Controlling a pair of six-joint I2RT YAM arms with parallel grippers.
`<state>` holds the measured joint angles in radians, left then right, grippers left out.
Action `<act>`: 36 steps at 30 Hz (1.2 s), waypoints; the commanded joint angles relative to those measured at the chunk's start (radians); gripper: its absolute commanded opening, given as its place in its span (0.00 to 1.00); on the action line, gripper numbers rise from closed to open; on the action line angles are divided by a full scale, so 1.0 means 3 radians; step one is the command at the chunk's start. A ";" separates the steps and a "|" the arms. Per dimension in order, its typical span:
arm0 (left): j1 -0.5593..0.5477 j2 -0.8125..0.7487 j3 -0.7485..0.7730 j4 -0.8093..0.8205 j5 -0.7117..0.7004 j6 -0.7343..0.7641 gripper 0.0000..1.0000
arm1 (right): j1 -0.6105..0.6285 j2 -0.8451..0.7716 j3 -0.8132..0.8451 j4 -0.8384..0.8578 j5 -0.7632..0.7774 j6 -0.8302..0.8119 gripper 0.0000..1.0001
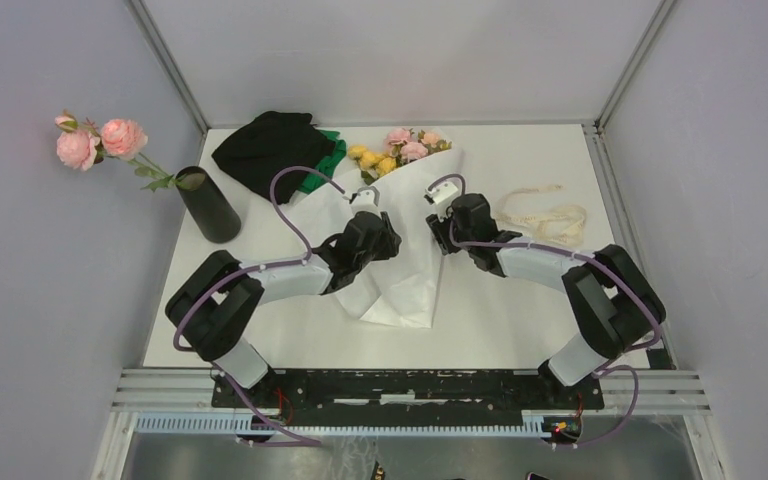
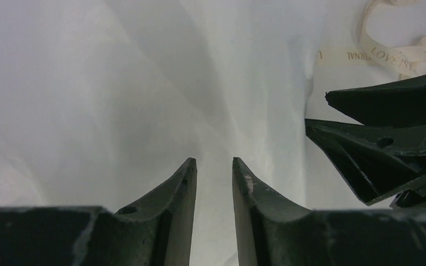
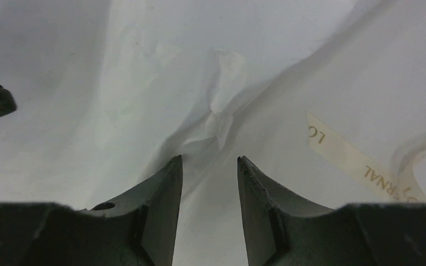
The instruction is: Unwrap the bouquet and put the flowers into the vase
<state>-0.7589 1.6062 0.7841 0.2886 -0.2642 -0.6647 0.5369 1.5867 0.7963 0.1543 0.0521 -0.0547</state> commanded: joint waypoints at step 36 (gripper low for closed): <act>0.0402 0.0999 0.1159 -0.0106 0.0250 0.0360 0.33 | -0.0029 0.0830 0.1252 -0.0157 0.0286 -0.0172 0.47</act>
<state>-0.6369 2.0014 1.1793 0.2390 -0.2150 -0.5938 0.5236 1.9617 1.2175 0.0875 0.1337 -0.0959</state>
